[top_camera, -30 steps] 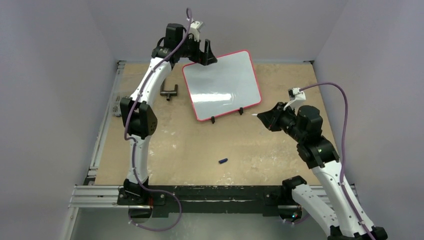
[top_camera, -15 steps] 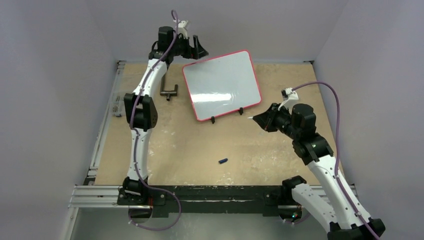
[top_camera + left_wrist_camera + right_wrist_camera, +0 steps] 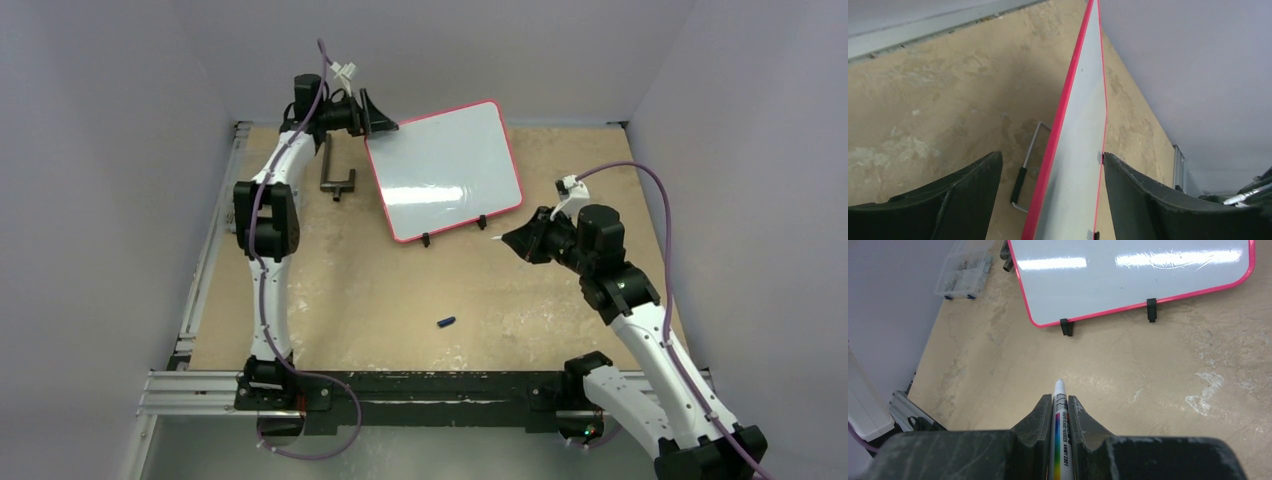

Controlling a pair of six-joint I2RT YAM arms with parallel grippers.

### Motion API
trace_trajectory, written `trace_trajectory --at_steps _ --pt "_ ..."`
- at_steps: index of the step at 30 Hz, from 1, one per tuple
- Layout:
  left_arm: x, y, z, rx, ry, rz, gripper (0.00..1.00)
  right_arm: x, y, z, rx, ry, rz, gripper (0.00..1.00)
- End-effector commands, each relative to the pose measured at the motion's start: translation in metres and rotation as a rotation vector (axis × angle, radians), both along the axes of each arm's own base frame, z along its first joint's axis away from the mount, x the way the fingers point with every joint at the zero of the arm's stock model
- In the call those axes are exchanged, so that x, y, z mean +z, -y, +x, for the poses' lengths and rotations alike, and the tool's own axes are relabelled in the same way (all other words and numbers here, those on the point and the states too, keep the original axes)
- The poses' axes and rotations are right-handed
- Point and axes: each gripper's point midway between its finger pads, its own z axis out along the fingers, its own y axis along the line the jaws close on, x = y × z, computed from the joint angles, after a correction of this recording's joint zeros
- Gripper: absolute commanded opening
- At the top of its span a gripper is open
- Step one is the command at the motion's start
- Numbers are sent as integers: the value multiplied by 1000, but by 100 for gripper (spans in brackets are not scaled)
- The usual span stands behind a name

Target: Write a sentence on the whiteboard

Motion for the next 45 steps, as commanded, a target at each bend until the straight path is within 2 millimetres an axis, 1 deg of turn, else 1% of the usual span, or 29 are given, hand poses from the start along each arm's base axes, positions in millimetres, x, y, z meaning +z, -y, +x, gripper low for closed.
trace_trajectory --at_steps 1,4,6,9,11,13,15,20,21,24,32,38,42,45 --pt "46 4 -26 -90 84 -62 71 15 -2 0 20 61 19 0" --pt "40 4 -31 -92 55 -61 68 18 -2 -2 23 66 22 0" --pt "35 3 -34 -92 40 -62 65 21 -2 -4 24 72 25 0" --pt "34 4 -39 -102 29 -72 54 21 -2 -5 25 73 28 0" --pt "33 4 -42 -105 23 -76 45 21 -2 -6 26 69 26 0" --pt "33 4 -45 -114 24 -80 30 21 -1 -6 26 71 27 0" --pt "33 5 -49 -130 23 -84 19 21 -2 -7 27 70 30 0" --pt "30 7 -56 -177 6 -103 2 21 -1 -8 28 68 30 0" --pt "29 7 -57 -185 5 -105 0 21 -1 -9 30 70 31 0" --pt "30 9 -64 -226 4 -115 0 22 -2 -10 32 70 31 0" --pt "43 11 -90 -338 -6 -156 0 25 -4 -13 49 72 43 0" --pt "54 15 -118 -403 -22 -166 0 29 -4 -18 57 76 52 0" --pt "54 14 -135 -387 -29 -161 0 34 -3 -22 57 88 58 0" --pt "52 15 -152 -392 -31 -155 0 35 -3 -24 59 91 60 0"
